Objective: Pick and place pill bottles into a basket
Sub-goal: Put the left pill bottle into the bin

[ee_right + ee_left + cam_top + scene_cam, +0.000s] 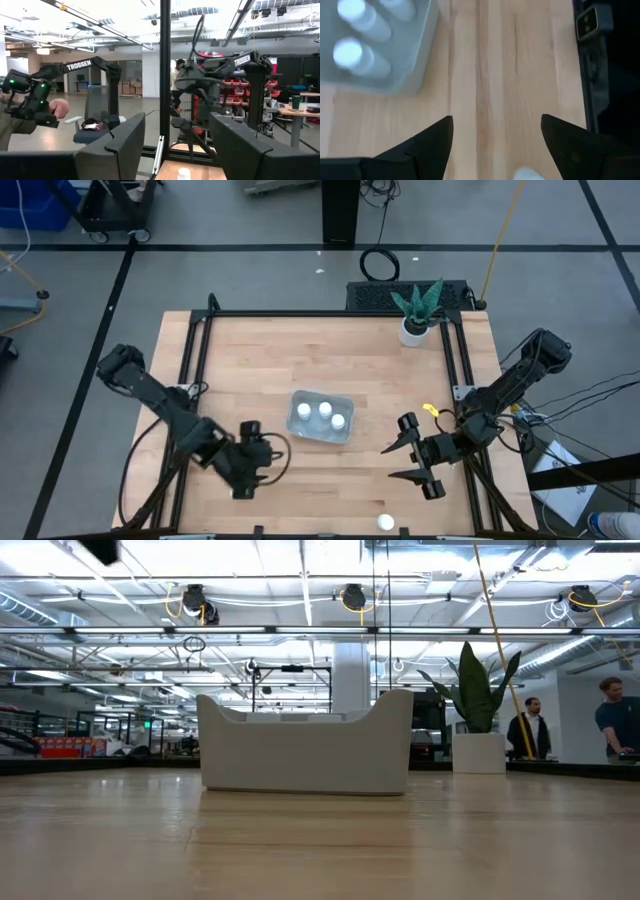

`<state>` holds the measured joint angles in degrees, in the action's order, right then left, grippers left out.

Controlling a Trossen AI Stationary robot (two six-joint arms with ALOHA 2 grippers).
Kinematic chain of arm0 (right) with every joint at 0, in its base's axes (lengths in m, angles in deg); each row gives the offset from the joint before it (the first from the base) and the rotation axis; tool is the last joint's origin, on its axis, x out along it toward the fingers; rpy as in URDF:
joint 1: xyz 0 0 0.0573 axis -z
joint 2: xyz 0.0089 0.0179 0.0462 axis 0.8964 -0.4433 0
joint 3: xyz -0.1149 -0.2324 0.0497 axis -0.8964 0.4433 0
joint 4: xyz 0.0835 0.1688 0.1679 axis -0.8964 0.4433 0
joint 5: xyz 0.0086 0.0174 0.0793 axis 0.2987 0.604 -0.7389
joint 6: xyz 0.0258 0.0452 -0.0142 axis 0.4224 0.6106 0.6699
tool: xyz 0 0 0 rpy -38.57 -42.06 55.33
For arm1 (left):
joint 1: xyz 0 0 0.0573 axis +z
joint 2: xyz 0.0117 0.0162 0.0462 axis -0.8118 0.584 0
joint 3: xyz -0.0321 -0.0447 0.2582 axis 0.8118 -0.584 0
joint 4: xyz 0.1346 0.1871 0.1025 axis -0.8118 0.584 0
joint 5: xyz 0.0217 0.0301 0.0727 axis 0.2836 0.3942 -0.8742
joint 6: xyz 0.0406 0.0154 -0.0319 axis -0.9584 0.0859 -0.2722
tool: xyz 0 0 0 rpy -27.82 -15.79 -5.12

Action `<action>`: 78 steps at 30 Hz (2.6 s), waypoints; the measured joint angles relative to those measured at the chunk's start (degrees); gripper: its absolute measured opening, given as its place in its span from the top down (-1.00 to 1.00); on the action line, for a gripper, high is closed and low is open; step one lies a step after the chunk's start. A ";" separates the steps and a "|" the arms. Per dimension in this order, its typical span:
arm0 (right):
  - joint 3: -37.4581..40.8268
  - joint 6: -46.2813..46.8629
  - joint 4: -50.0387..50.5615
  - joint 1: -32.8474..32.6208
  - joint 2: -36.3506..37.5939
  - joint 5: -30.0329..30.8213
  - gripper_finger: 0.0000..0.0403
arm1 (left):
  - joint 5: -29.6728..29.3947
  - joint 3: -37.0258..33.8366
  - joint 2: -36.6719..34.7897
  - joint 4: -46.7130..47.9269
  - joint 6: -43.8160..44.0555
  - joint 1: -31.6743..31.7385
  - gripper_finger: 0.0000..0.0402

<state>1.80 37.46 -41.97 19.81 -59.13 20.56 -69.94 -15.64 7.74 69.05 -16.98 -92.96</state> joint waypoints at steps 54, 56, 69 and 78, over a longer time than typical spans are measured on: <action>0.01 -1.94 -1.65 0.09 0.00 0.18 -0.05 | -5.91 0.15 4.48 12.52 35.21 -19.65 -0.53; 0.00 -1.94 -1.62 0.09 0.00 0.18 -0.05 | -5.13 0.15 4.88 12.51 35.27 -19.46 -0.53; 0.00 -1.47 -1.22 0.45 0.00 0.22 -0.05 | -4.30 -2.53 5.07 6.22 36.54 -20.13 -0.53; 0.02 -1.29 -0.56 0.76 0.00 0.22 -0.05 | -3.60 -6.53 5.07 1.41 37.73 -20.31 -0.53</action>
<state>1.82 36.18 -42.53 20.57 -59.13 20.79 -73.54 -22.17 12.81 70.47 20.75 -113.27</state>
